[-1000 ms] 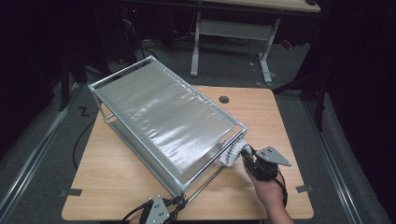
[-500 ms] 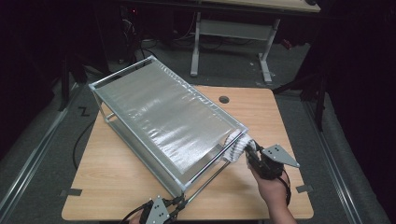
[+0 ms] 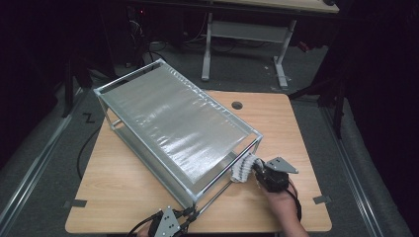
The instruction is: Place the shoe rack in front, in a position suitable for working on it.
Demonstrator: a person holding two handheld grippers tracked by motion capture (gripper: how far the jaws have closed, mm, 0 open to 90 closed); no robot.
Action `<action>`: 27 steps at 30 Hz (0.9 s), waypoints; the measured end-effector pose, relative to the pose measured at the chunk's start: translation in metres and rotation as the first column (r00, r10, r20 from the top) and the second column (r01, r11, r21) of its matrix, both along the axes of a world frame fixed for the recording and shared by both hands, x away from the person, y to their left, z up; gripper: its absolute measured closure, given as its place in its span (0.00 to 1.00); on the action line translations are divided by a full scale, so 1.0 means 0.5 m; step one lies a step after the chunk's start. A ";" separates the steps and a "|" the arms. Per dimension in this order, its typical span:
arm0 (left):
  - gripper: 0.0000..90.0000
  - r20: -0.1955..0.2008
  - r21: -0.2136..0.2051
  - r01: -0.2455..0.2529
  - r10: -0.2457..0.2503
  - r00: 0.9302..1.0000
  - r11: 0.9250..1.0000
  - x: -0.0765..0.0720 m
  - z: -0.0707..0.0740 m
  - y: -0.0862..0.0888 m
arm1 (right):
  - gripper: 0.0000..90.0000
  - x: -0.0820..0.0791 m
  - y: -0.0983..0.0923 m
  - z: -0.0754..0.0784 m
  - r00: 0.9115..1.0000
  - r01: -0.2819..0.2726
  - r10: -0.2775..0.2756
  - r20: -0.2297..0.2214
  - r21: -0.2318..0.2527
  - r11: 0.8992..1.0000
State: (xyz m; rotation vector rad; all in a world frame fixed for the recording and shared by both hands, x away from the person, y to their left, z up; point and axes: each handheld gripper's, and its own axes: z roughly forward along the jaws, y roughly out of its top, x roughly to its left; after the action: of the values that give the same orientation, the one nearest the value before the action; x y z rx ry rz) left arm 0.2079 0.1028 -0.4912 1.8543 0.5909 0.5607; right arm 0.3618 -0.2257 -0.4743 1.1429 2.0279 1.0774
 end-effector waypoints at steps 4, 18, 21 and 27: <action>0.89 0.000 0.002 0.007 -0.007 1.000 1.000 0.002 0.000 -0.001 | 0.82 0.007 -0.001 -0.020 0.999 -0.003 0.002 -0.040 -0.018 1.000; 0.89 -0.001 -0.001 0.040 -0.040 0.999 0.999 0.012 0.000 -0.015 | 0.83 0.003 -0.084 -0.017 0.993 0.111 -0.110 -0.046 0.013 0.994; 0.89 -0.003 -0.002 0.042 -0.042 0.999 0.999 0.012 0.000 -0.015 | 0.83 0.004 -0.120 -0.006 0.982 0.189 -0.188 -0.027 0.035 0.981; 0.89 -0.003 -0.003 0.030 -0.030 1.000 1.000 0.006 0.000 -0.010 | 0.83 0.012 -0.171 0.007 0.959 0.283 -0.284 0.007 0.059 0.957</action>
State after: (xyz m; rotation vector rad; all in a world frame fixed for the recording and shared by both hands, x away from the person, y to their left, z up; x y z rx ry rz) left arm 0.2111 0.0976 -0.4913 1.8585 0.5651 0.5373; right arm 0.3678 -0.3110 -0.4708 1.4003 1.7634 0.9993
